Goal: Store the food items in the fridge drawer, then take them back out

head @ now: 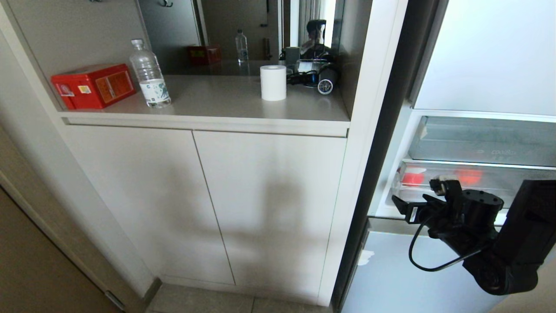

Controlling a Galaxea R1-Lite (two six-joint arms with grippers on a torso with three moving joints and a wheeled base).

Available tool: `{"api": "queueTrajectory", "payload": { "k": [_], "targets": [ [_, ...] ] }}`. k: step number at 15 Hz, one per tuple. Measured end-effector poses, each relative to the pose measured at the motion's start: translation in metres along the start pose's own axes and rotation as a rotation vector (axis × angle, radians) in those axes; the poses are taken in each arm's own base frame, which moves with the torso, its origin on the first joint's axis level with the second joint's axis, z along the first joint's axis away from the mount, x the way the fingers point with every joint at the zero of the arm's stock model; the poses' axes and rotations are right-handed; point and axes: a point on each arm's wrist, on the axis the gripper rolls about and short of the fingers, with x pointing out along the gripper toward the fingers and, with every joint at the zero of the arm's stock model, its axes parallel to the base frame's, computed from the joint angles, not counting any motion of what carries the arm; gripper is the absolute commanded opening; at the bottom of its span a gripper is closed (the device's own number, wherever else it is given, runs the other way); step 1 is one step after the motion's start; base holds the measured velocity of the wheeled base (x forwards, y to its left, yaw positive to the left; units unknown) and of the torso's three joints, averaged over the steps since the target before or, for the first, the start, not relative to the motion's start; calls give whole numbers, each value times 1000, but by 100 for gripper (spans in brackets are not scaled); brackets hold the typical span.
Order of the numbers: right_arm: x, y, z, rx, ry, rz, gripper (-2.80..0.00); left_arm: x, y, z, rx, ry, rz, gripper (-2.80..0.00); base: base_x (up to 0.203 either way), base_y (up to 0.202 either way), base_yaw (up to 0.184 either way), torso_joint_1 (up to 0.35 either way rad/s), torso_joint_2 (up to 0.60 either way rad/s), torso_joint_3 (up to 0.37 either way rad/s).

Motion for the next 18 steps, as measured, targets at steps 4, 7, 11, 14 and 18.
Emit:
{"api": "queueTrajectory", "payload": {
  "k": [4, 7, 11, 14, 18],
  "targets": [
    [13, -5, 4, -2, -40, -64, 0, 0, 0, 0, 0, 0, 0, -280, 0, 0, 0, 0, 0, 0],
    [21, -13, 0, 1, -43, -95, 0, 0, 0, 0, 0, 0, 0, -280, 0, 0, 0, 0, 0, 0],
    [32, -19, -5, 6, -53, -138, 0, 0, 0, 0, 0, 0, 0, -280, 0, 0, 0, 0, 0, 0],
    [36, -19, -5, 13, -62, -137, 0, 0, 0, 0, 0, 0, 0, -280, 0, 0, 0, 0, 0, 0],
    [39, -19, -4, 40, -75, -134, 0, 0, 0, 0, 0, 0, 0, -280, 0, 0, 0, 0, 0, 0]
  ]
}}
